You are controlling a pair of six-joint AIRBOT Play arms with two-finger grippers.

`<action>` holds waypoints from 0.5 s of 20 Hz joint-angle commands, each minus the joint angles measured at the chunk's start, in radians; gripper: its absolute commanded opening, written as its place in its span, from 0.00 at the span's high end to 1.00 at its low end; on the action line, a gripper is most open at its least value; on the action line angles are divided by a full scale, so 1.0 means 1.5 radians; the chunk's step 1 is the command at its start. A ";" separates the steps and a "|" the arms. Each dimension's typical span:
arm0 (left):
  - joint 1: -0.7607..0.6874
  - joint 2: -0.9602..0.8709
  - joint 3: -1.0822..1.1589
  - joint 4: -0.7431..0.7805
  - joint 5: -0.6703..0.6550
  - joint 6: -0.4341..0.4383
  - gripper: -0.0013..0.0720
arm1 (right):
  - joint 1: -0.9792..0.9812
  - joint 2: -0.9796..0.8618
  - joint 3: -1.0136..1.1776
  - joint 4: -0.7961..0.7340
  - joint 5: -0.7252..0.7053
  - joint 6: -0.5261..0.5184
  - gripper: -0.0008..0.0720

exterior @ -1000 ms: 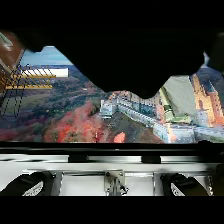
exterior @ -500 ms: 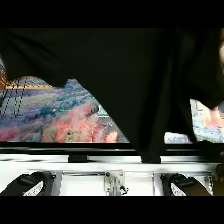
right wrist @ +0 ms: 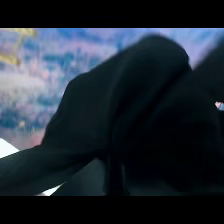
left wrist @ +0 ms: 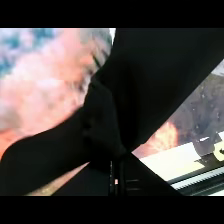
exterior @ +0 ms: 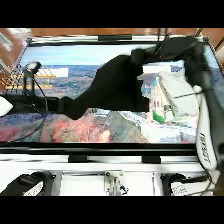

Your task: Fold the shirts.

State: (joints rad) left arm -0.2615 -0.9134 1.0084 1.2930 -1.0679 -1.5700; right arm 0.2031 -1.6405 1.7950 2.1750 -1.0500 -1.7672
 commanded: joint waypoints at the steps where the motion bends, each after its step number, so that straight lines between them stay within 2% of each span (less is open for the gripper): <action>1: 0.000 0.000 -0.071 -0.017 0.067 -0.019 0.94 | -0.001 -0.092 0.001 0.014 -0.071 0.053 0.36; 2: 0.001 0.001 -0.071 -0.017 0.077 -0.019 0.94 | -0.004 -0.092 0.001 0.002 -0.070 0.050 0.19; 4: 0.007 0.001 -0.071 -0.016 0.084 -0.019 0.94 | -0.025 -0.075 0.001 -0.041 -0.089 0.048 0.19; 7: 0.021 0.001 -0.071 -0.017 0.084 -0.019 0.94 | -0.090 -0.061 -0.001 -0.172 -0.207 0.066 0.20; 8: 0.022 0.001 -0.071 -0.016 0.084 -0.019 0.94 | -0.116 -0.065 -0.010 -0.175 -0.247 0.082 0.20; 10: 0.022 0.001 -0.071 -0.017 0.084 -0.019 0.94 | -0.161 -0.069 -0.069 -0.106 -0.274 0.094 0.20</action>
State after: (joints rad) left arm -0.2352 -0.9131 0.9062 1.2686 -0.9508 -1.5967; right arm 0.0422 -1.7386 1.7561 2.0022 -1.3380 -1.6615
